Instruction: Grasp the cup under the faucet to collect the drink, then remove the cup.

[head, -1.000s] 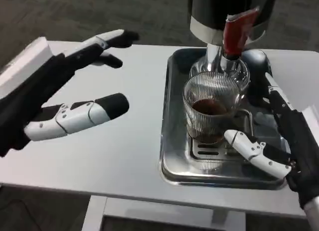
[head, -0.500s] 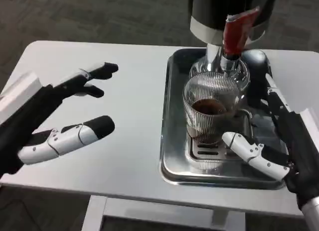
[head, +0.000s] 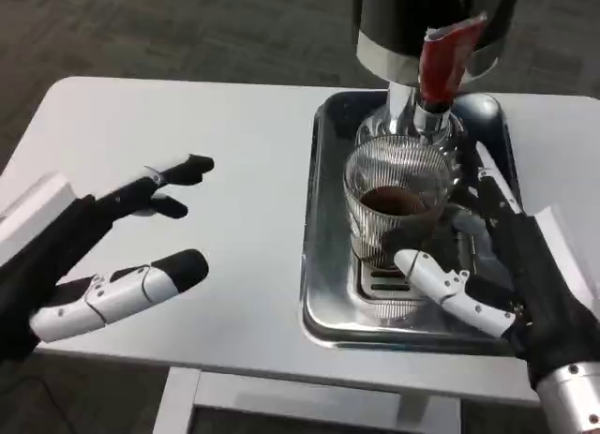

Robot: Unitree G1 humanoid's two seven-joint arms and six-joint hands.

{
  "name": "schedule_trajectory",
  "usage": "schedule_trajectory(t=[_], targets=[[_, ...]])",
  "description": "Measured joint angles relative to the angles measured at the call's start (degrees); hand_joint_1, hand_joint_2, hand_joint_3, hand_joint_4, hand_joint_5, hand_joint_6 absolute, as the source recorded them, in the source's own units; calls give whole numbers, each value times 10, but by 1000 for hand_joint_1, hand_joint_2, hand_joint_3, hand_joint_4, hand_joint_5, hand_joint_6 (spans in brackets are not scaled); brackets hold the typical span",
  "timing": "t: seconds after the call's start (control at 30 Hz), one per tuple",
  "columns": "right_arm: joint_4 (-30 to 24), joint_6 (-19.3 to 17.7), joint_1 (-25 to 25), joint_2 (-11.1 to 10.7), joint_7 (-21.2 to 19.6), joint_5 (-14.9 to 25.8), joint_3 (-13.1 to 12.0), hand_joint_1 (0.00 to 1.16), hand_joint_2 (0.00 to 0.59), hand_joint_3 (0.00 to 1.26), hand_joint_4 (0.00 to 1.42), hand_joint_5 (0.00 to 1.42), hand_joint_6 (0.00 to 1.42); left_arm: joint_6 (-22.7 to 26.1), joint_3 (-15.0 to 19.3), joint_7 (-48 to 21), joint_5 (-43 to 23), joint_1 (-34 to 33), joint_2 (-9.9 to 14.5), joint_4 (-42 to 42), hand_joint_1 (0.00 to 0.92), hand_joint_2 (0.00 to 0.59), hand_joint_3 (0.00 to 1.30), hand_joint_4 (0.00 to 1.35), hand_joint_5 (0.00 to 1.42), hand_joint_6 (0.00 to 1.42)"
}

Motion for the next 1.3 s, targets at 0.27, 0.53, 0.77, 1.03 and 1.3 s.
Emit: schedule_trajectory(t=[0.27,0.53,0.77,1.03,1.3], targets=[[32,-7,-21,11,-12,5,8,562,236,0,0,77,167,0,8,0,0,23,0,-10,0,92,163,151,277,235],[54,-8,-42,17,-18,8,10,554,231,0,0,52,163,1,17,0,0,38,0,-18,0,93,167,151,277,228],[73,-9,-57,20,-23,17,18,550,227,0,0,44,145,4,17,0,0,46,0,-23,0,93,173,151,277,227],[85,-9,-65,26,-35,16,23,548,225,0,0,40,144,8,17,0,0,55,0,-24,0,92,180,151,277,225],[88,-7,-66,34,-49,2,33,552,231,0,0,39,144,10,17,0,0,61,0,-25,0,92,185,159,277,227]])
